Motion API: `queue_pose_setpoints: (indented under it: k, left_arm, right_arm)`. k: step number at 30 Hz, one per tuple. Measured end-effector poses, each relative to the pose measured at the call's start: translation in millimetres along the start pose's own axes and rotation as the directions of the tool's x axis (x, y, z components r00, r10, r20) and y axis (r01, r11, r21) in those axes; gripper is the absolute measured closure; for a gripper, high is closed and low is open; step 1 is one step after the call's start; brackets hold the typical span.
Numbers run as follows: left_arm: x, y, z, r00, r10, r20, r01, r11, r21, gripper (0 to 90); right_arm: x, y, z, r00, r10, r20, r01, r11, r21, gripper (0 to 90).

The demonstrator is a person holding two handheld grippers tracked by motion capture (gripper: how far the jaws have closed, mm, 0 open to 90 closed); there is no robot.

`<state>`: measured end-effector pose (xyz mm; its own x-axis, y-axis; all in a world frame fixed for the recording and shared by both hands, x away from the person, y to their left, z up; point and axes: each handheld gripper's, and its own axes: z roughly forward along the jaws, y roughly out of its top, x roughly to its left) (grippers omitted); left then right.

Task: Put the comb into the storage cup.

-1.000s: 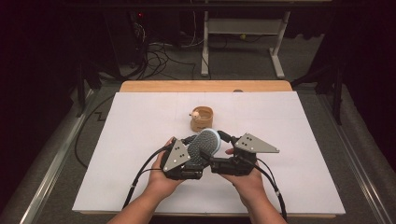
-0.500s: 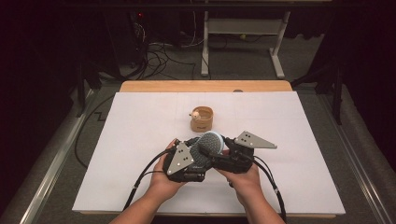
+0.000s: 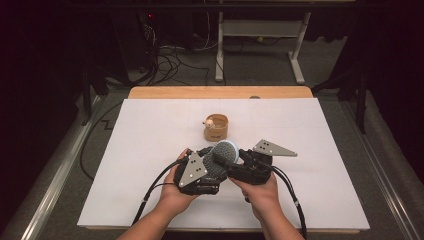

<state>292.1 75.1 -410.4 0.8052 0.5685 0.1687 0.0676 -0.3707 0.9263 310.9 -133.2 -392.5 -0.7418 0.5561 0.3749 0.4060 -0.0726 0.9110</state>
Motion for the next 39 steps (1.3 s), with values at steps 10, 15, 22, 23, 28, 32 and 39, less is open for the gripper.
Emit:
queue_pose_setpoints:
  k: [10, 15, 22, 23, 28, 32, 39]
  left_arm:
    - [0.0, -0.4, 1.3, 1.0, 0.0, -0.006, 0.0, 0.9999, 0.01, 19.9]
    - [0.1, 1.5, 0.6, 0.9999, 0.006, -0.008, -0.006, 1.0, 0.006, 19.9]
    - [1.3, 1.9, 0.6, 1.0, 0.0, 0.002, 0.0, 1.0, 0.009, 19.8]
    - [1.1, 1.6, 1.1, 1.0, 0.001, 0.001, -0.001, 0.9999, 0.012, 19.7]
    - [1.5, 1.2, 2.3, 1.0, -0.006, 0.008, 0.006, 0.9998, 0.018, 19.6]
    - [2.3, 1.1, 2.3, 0.9999, -0.009, 0.014, 0.009, 0.9999, 0.012, 19.5]
    - [3.9, 1.3, 1.4, 0.9988, -0.031, 0.038, 0.031, 0.9995, -0.003, 19.1]
  right_arm:
    - [-1.8, 0.0, -0.1, 0.9987, 0.05, 0.012, -0.05, 0.999, -0.005, 50.2]
    - [-1.8, 1.1, -1.0, 0.998, 0.062, 0.011, -0.062, 0.998, -0.019, 53.7]
    - [1.7, 2.7, -1.6, 0.9983, 0.046, 0.034, -0.046, 0.999, -0.02, 57.1]
    - [1.4, 2.6, -1.5, 0.9983, 0.047, 0.036, -0.046, 0.999, -0.018, 57.5]
    - [0.7, 1.7, -1.0, 0.9978, 0.048, 0.045, -0.047, 0.999, -0.016, 59.0]
    - [-0.6, 2.0, -1.1, 0.9969, 0.067, 0.04, -0.066, 0.998, -0.019, 59.4]
    - [0.1, 2.1, -1.7, 0.9968, 0.068, 0.04, -0.067, 0.997, -0.023, 59.6]
